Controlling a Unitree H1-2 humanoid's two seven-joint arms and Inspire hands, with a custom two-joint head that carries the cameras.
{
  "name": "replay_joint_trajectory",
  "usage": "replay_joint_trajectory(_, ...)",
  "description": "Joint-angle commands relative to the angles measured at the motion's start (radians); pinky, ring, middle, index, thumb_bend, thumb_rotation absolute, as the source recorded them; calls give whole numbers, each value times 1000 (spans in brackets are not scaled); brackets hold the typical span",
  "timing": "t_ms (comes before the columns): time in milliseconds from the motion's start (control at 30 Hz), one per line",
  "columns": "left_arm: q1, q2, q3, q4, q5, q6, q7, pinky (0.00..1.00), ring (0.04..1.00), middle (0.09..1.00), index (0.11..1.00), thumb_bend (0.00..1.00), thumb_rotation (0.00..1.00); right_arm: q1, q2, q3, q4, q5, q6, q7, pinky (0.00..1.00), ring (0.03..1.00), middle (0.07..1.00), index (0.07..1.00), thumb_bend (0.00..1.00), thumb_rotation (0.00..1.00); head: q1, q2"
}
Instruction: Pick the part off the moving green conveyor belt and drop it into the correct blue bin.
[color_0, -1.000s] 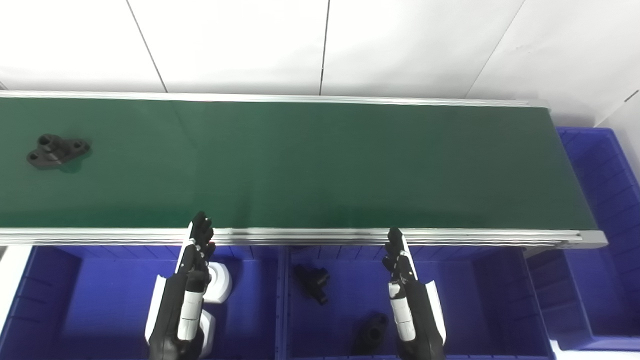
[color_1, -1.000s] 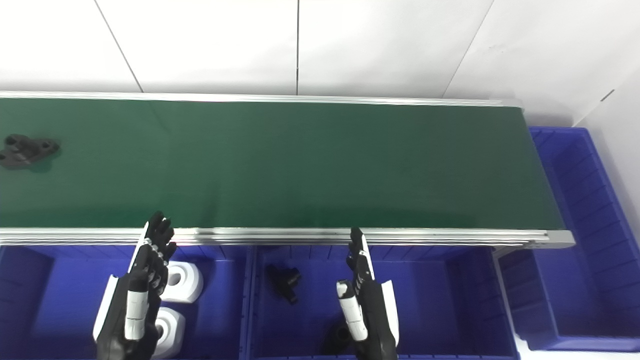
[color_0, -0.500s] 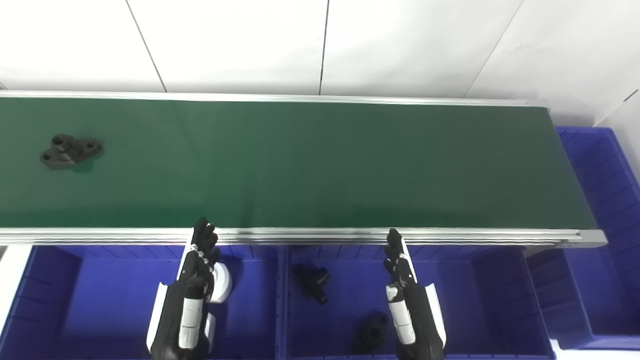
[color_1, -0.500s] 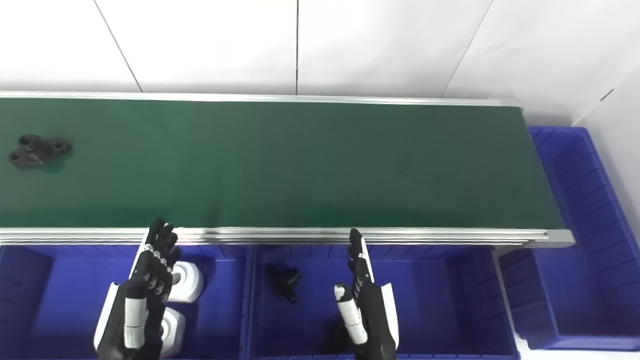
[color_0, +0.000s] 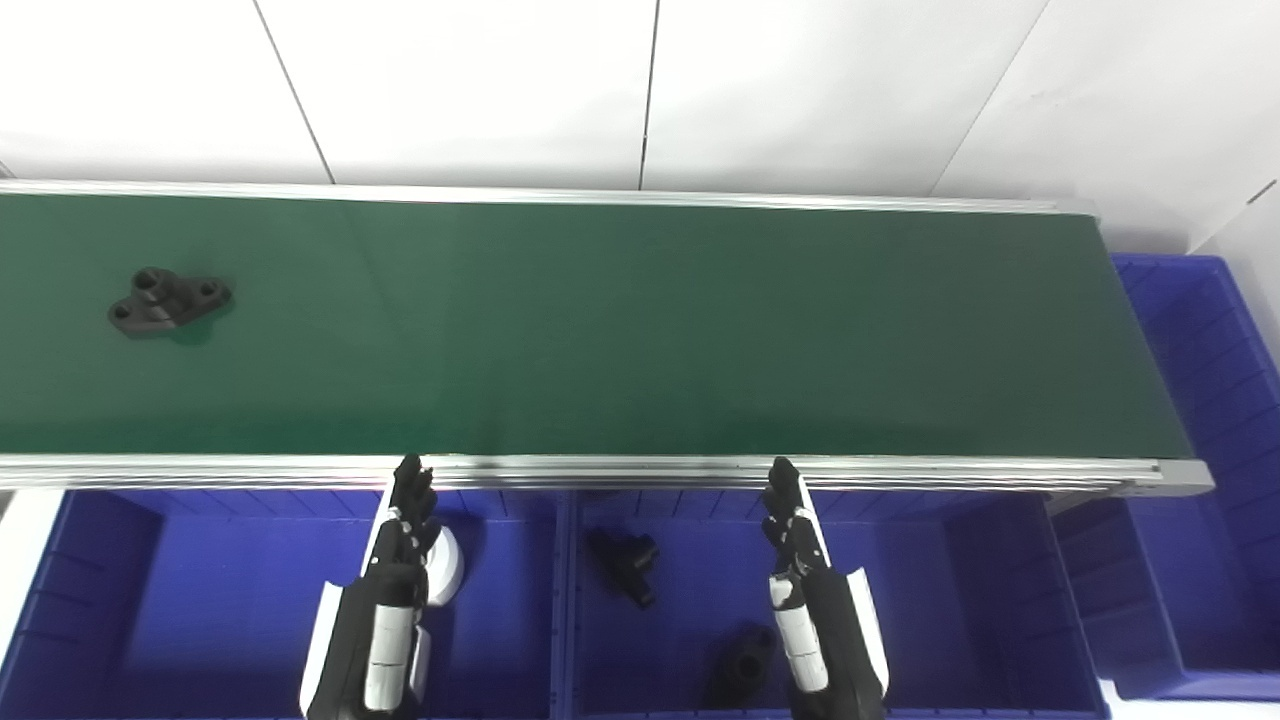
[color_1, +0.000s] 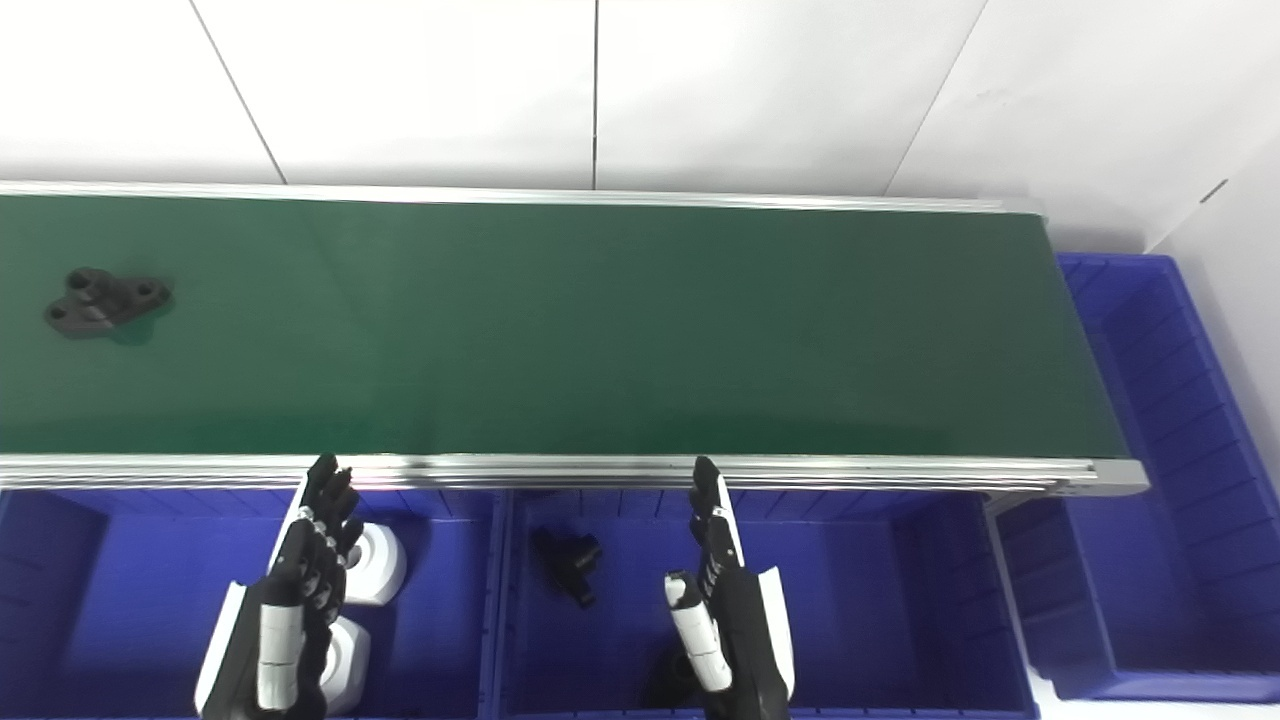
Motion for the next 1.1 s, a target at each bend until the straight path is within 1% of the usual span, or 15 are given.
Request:
replay_joint_trajectory(0, 3, -14, -9, -7, 11, -50, 9, 1000, 1000, 1000, 1000, 710, 960, 12, 0, 3, -15, 4, -61, 8, 1000, 1000, 1000, 1000, 817, 940, 14, -9)
replay_joint_trajectory(267, 12, -23, -13, 13, 38, -82, 22, 1000, 1000, 1000, 1000, 693, 974, 17, -14, 0, -1, 18, -81, 12, 1000, 1000, 1000, 1000, 804, 932, 32, -38)
replay_joint_trajectory(467, 12, -22, -16, 28, 19, -102, 19, 1000, 1000, 1000, 1000, 718, 941, 20, -15, -2, 14, 19, -100, 8, 1000, 1000, 1000, 1000, 796, 934, 41, -61)
replay_joint_trajectory(600, 12, -23, -17, 48, 72, -116, 30, 1000, 1000, 1000, 1000, 751, 967, 18, -22, -8, 38, 29, -122, 14, 1000, 1000, 1000, 1000, 782, 934, 88, -97)
replay_joint_trajectory(633, 11, -25, -20, 59, 86, -124, 33, 1000, 1000, 1000, 1000, 749, 978, 14, -27, -12, 48, 35, -131, 16, 1000, 1000, 1000, 1000, 771, 934, 121, -116)
replay_joint_trajectory(667, 9, -28, -21, 69, 90, -133, 35, 1000, 1000, 1000, 1000, 742, 989, 11, -30, -15, 56, 39, -140, 18, 1000, 1000, 1000, 1000, 766, 933, 121, -116)
replay_joint_trajectory(700, 6, -36, -24, 84, 82, -145, 37, 1000, 1000, 1000, 1000, 735, 994, 7, -34, -21, 67, 47, -149, 20, 1000, 1000, 1000, 1000, 761, 932, 160, -140)
replay_joint_trajectory(733, 4, -41, -26, 95, 74, -153, 38, 1000, 1000, 1000, 1000, 724, 981, 4, -36, -25, 75, 52, -155, 21, 1000, 1000, 1000, 1000, 766, 930, 160, -140)
replay_joint_trajectory(767, 0, -49, -30, 111, 84, -164, 45, 1000, 1000, 1000, 1000, 721, 976, -1, -40, -33, 89, 58, -165, 23, 1000, 1000, 1000, 1000, 768, 929, 194, -165)
replay_joint_trajectory(800, -4, -55, -33, 124, 95, -172, 50, 1000, 1000, 1000, 1000, 732, 988, -5, -43, -40, 100, 63, -173, 26, 1000, 1000, 1000, 1000, 768, 935, 200, -168)
replay_joint_trajectory(833, -8, -62, -37, 143, 101, -181, 55, 1000, 1000, 1000, 1000, 740, 995, -11, -49, -49, 115, 71, -184, 30, 1000, 1000, 1000, 1000, 768, 939, 225, -193)
replay_joint_trajectory(933, -20, -86, -44, 193, 125, -199, 74, 1000, 1000, 1000, 1000, 784, 967, -29, -64, -70, 155, 88, -209, 41, 1000, 1000, 1000, 1000, 757, 955, 258, -230)
replay_joint_trajectory(1000, -32, -93, -48, 225, 134, -224, 81, 1000, 1000, 1000, 1000, 767, 957, -39, -69, -83, 177, 89, -217, 42, 1000, 1000, 1000, 1000, 757, 965, 279, -257)
replay_joint_trajectory(1033, -37, -95, -51, 239, 138, -234, 84, 1000, 1000, 1000, 1000, 744, 967, -44, -71, -89, 186, 90, -221, 43, 1000, 1000, 1000, 1000, 758, 976, 282, -260)
replay_joint_trajectory(1067, -44, -100, -51, 261, 140, -258, 90, 1000, 1000, 1000, 1000, 737, 970, -49, -75, -95, 199, 93, -226, 46, 1000, 1000, 1000, 1000, 759, 980, 299, -281)
